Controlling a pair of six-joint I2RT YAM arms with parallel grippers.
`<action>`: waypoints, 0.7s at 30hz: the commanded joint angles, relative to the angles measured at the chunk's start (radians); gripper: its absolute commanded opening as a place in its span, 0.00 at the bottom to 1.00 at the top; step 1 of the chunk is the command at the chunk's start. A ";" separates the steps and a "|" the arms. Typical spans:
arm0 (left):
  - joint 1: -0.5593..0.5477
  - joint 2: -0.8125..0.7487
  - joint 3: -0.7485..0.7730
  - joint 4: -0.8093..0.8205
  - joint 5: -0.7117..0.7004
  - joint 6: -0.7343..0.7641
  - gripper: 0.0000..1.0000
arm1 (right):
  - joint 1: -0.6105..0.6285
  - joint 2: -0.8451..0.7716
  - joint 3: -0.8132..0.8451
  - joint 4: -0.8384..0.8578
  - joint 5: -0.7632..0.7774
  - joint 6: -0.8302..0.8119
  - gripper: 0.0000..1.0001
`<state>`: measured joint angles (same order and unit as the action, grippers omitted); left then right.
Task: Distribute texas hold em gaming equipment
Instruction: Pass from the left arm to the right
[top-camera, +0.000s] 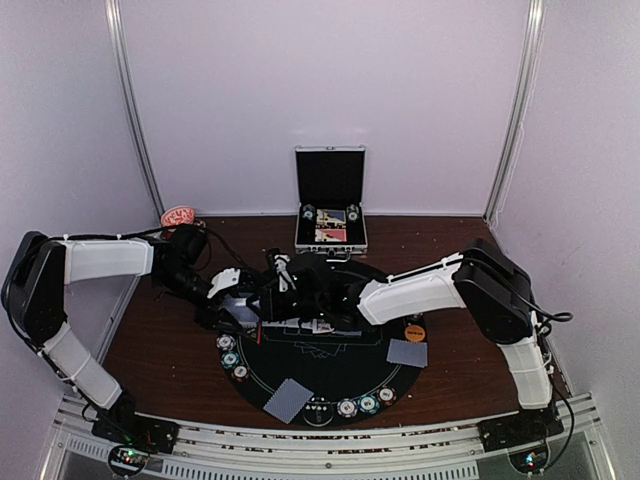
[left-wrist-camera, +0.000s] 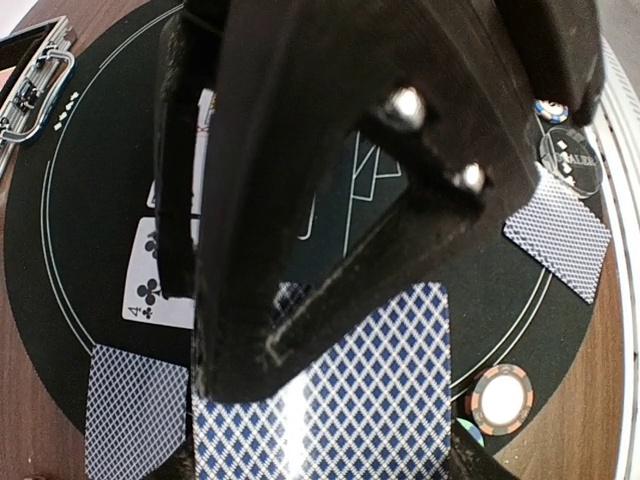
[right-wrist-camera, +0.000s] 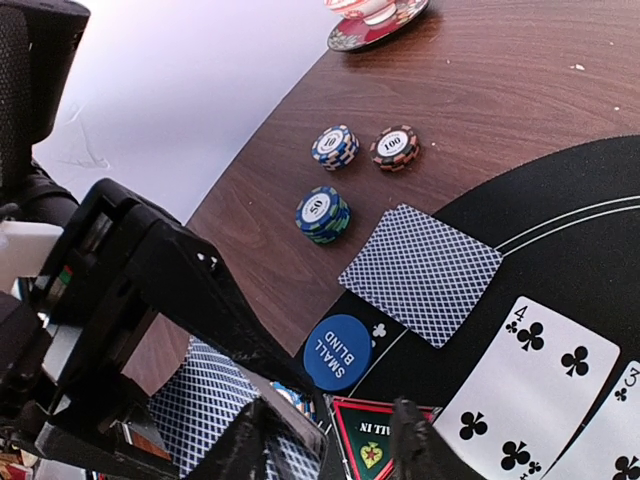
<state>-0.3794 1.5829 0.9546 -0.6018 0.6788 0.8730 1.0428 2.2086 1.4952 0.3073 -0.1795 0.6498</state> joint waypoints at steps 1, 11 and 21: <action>0.005 0.000 -0.001 0.000 0.038 0.016 0.61 | -0.016 -0.029 -0.033 -0.062 0.112 -0.045 0.38; 0.005 0.005 0.000 0.000 0.036 0.014 0.61 | -0.019 -0.056 -0.070 0.042 -0.051 -0.047 0.16; 0.005 0.009 0.002 0.000 0.034 0.014 0.61 | -0.019 -0.064 -0.081 0.075 -0.095 -0.010 0.05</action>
<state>-0.3748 1.5845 0.9546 -0.6071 0.6689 0.8730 1.0294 2.1731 1.4307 0.3798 -0.2703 0.6300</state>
